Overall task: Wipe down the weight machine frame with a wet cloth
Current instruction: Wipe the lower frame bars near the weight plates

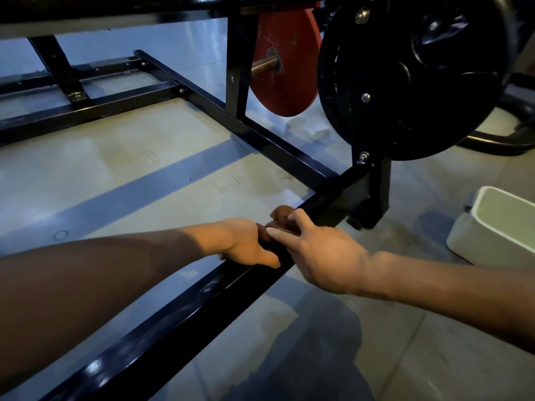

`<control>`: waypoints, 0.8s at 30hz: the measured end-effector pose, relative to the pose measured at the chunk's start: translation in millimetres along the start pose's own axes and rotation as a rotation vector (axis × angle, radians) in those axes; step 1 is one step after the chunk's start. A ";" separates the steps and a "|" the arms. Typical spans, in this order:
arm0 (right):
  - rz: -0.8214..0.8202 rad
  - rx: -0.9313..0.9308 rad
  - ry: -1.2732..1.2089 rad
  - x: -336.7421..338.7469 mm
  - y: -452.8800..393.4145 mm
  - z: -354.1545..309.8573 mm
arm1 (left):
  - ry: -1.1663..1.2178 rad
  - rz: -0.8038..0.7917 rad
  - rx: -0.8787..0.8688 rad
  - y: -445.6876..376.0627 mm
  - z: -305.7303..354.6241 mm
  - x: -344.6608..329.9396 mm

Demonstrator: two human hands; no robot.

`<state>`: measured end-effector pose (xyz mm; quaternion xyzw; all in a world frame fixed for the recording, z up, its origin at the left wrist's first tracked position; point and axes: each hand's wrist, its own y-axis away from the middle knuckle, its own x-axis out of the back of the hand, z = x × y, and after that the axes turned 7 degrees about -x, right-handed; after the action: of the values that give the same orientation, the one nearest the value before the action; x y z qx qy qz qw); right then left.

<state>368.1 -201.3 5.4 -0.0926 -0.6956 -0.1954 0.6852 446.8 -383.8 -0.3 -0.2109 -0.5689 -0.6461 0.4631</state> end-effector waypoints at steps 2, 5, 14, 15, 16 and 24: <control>0.056 0.091 0.059 -4.9 -2.7 33.8 | 0.001 0.012 0.031 0.5 -3.0 -1.9; 0.156 0.010 0.130 -4.1 -15.9 105.2 | 0.013 0.062 0.057 3.9 -4.6 -5.0; 0.131 -0.558 -0.190 7.3 -37.3 101.2 | -0.027 0.061 0.082 -0.7 -6.6 -8.1; 0.140 -0.479 -0.218 5.9 -30.8 81.7 | -0.037 0.058 0.087 -2.1 -7.5 -8.2; 0.151 -0.392 -0.224 3.2 -23.3 63.7 | -0.042 0.048 0.084 -3.3 -7.5 -7.4; 0.195 0.160 -0.008 -13.7 -3.7 90.9 | -0.020 -0.004 0.033 -7.7 -13.5 -3.3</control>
<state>283.9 -166.5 -7.3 -0.1056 -0.6993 -0.0713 0.7033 445.4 -395.8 -10.7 -0.2085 -0.5846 -0.6353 0.4595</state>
